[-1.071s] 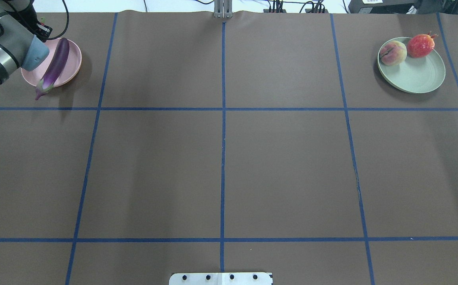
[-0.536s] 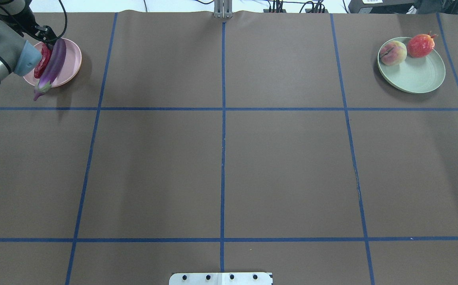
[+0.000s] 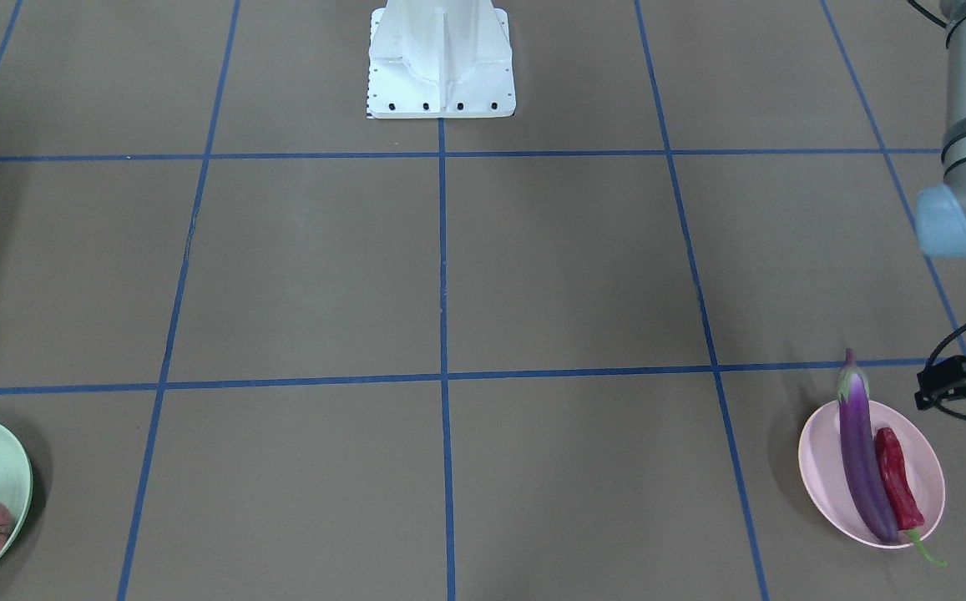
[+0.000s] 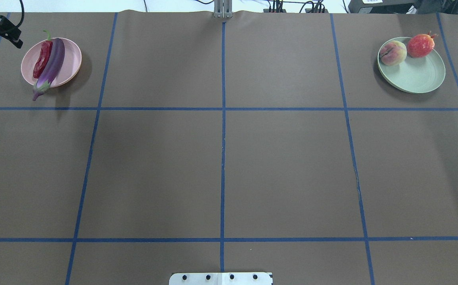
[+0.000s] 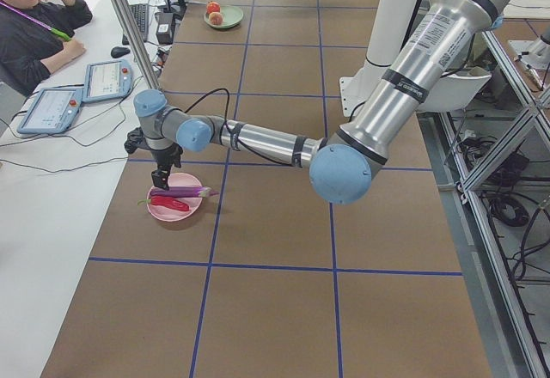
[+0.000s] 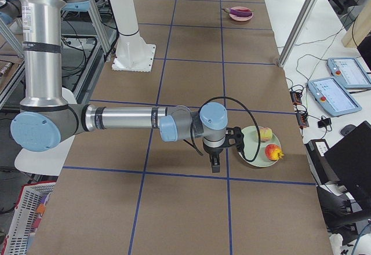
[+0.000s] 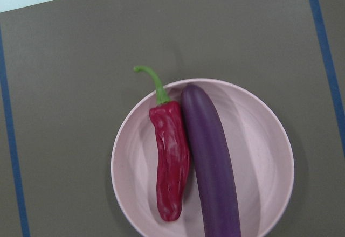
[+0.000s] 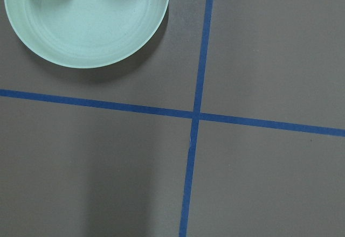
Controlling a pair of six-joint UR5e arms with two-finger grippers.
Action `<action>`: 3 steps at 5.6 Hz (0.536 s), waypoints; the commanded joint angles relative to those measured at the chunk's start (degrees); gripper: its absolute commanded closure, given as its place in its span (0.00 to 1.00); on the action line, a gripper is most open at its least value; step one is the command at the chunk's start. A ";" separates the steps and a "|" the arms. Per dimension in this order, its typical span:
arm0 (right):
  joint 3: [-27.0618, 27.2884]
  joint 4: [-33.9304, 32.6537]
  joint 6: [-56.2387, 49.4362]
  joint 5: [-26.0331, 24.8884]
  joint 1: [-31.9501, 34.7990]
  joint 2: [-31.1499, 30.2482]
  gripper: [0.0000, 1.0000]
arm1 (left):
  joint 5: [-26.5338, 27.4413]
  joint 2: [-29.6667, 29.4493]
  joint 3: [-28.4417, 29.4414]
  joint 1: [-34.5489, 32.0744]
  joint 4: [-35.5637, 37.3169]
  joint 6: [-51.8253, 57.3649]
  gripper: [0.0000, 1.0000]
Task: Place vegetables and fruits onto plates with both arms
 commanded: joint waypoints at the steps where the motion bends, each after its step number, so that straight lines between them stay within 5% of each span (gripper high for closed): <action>1: 0.32 0.00 0.00 -0.01 0.00 -0.32 0.01 | -0.49 13.27 -21.22 -3.87 15.97 13.13 0.00; 3: 0.85 0.00 0.00 0.08 0.09 -1.02 0.01 | -0.58 23.85 -22.98 -11.51 15.61 21.90 0.00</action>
